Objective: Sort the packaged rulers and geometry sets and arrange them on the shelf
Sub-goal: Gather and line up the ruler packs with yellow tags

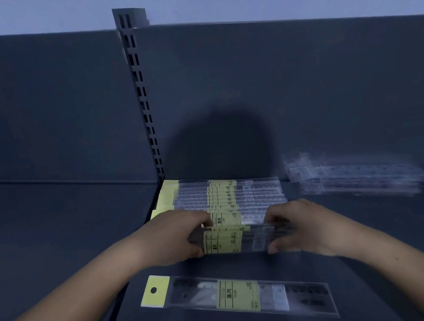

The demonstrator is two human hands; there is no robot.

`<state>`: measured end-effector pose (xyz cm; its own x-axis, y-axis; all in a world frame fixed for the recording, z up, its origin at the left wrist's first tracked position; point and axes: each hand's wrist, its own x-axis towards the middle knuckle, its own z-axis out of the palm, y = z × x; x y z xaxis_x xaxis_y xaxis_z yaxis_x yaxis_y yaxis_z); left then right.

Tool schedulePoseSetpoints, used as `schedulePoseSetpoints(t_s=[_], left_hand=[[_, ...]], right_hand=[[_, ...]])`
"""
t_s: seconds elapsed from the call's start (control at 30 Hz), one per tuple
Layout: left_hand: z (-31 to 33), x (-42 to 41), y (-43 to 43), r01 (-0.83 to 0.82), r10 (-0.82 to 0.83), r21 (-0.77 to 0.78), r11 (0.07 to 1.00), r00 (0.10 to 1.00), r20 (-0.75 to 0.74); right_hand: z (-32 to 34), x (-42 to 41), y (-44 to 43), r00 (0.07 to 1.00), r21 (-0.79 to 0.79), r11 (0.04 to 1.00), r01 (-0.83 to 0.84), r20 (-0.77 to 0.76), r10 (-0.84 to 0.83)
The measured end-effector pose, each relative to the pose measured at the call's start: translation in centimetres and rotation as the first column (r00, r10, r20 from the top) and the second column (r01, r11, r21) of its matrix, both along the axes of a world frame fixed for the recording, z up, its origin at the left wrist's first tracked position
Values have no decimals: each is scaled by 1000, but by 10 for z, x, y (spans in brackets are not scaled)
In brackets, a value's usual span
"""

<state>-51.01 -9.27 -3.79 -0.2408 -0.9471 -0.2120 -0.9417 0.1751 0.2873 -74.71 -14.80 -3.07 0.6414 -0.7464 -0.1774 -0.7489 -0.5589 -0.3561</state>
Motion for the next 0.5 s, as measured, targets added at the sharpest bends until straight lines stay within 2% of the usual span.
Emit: schedulePoseSetpoints(t_s=[0.13, 0.4, 0.5], left_hand=[[2, 9, -2, -28, 43, 69, 997, 974, -223], [-6, 19, -12, -69, 70, 12, 998, 969, -235], [-7, 21, -17, -67, 75, 39, 997, 961, -266]], right_hand=[[0, -3, -1, 1000, -16, 1000, 21, 14, -21], [-3, -1, -1, 997, -123, 989, 82, 2, -83], [-4, 0, -2, 993, -55, 992, 115, 21, -114]])
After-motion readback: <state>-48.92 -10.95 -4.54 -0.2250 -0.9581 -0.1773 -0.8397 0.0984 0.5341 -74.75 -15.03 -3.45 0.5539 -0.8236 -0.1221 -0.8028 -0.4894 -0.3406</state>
